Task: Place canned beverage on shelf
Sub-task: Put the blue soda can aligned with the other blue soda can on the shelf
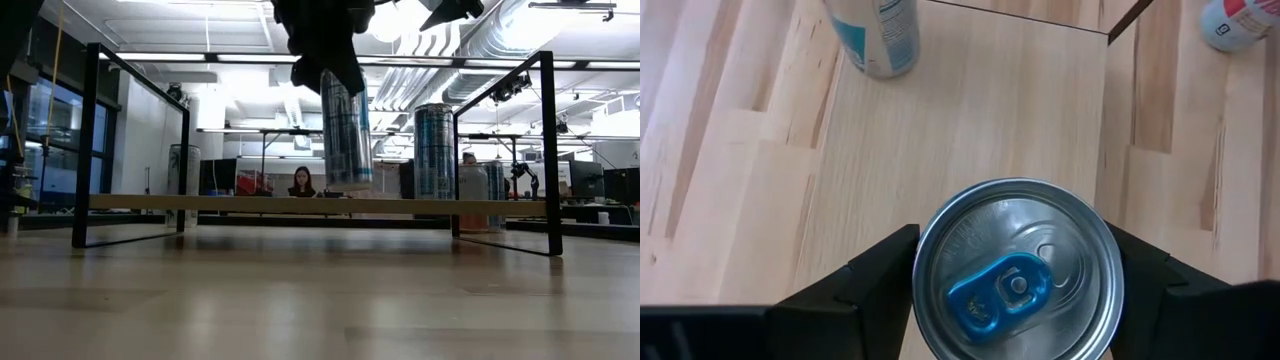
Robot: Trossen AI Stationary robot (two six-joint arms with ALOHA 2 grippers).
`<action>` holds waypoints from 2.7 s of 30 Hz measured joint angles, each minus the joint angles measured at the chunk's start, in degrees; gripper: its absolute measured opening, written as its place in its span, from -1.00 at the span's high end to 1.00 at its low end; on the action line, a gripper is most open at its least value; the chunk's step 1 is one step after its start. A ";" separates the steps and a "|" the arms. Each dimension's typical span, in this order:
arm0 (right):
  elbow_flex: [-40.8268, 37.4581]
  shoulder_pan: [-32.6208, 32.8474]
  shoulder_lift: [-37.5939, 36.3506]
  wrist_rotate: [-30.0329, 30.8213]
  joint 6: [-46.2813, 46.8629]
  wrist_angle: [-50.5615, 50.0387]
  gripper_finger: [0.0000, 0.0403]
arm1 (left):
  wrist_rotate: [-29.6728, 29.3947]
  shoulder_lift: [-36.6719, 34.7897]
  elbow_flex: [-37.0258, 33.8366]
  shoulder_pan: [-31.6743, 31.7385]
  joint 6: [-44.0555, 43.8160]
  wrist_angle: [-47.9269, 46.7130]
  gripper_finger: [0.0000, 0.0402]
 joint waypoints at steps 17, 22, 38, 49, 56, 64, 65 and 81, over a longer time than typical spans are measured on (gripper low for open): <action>0.00 0.00 0.02 0.00 -0.31 -0.02 -0.92 | -0.14 -0.11 0.01 0.02 0.00 2.98 -0.25; 0.02 0.00 0.02 0.00 -0.31 -0.02 -0.92 | -0.55 -0.20 -1.03 0.01 -0.13 3.87 -0.39; 0.04 0.00 0.04 0.02 -1.48 0.08 -0.92 | -1.95 -6.92 3.67 2.12 -1.09 3.51 -0.44; 0.07 0.00 0.04 0.63 -1.91 0.44 -0.92 | -13.51 -20.95 -7.85 2.22 -6.92 5.32 -0.35; 0.07 0.00 0.04 0.65 -0.92 0.48 -0.92 | -14.76 -30.09 -27.51 1.79 -8.11 19.36 0.10; 0.07 0.00 0.04 0.59 -0.92 0.46 -0.92 | -7.60 -28.16 -36.15 1.71 1.12 21.61 0.95; 0.07 0.00 0.04 0.59 -0.99 0.46 -0.92 | -6.95 -27.13 -36.93 1.48 2.02 22.54 0.94; 0.07 0.00 0.04 0.50 -1.17 0.46 -0.92 | -8.28 -12.99 -37.66 -4.11 3.50 39.52 1.00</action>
